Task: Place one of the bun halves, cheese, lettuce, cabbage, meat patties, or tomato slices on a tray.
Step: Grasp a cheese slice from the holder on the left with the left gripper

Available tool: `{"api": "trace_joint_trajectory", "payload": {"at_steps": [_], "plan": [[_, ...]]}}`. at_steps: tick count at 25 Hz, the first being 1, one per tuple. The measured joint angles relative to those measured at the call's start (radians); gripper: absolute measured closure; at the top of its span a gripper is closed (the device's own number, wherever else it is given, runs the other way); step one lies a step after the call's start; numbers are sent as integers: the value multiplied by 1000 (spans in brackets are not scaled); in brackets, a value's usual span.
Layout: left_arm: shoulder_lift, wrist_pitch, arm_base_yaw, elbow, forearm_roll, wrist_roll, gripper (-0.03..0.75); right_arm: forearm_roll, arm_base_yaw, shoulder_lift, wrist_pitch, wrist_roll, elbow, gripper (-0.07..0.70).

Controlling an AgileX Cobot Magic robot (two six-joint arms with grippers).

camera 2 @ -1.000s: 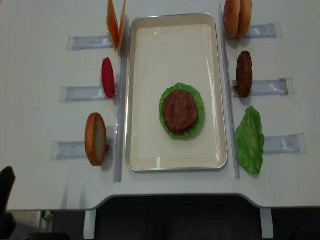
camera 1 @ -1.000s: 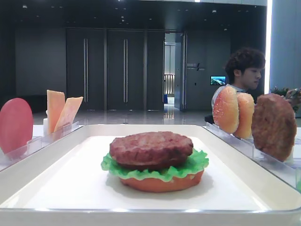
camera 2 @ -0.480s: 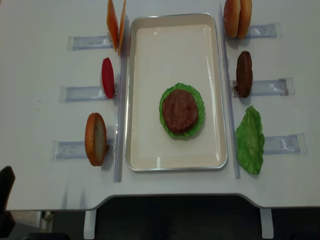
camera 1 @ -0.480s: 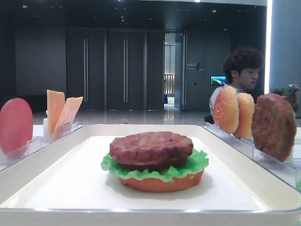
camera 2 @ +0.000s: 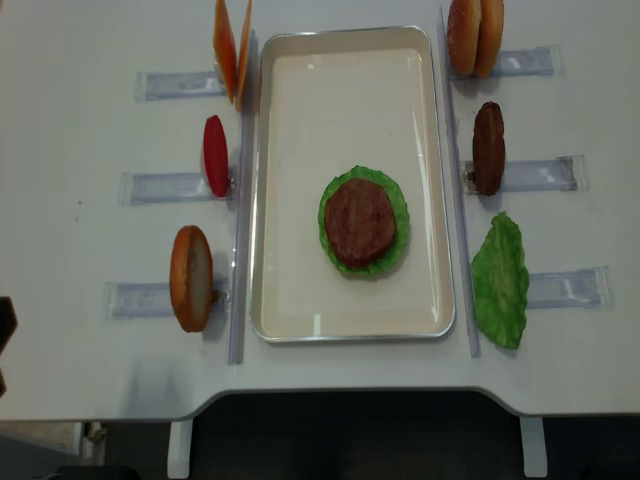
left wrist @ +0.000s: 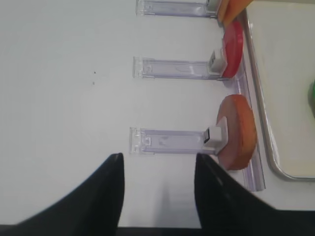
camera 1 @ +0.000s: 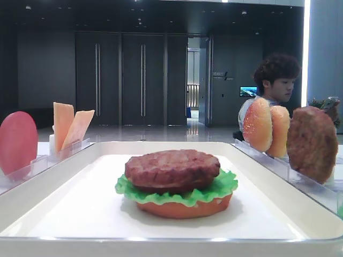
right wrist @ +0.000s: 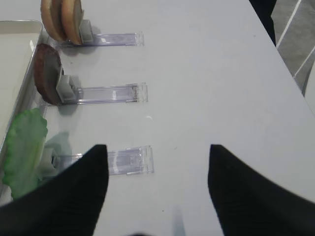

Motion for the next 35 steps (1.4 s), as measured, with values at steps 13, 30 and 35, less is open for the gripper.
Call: {"api": "trace_joint_trajectory", "payload": {"at_steps": [13, 30, 35], "plan": [[498, 1, 0, -293, -1, -44, 357, 0, 0, 0, 0, 0, 0, 209], [1151, 78, 0, -901, -21, -65, 357, 0, 0, 0, 0, 0, 0, 209], [1277, 78, 0, -1002, -21, -65, 357, 0, 0, 0, 0, 0, 0, 209]]}}
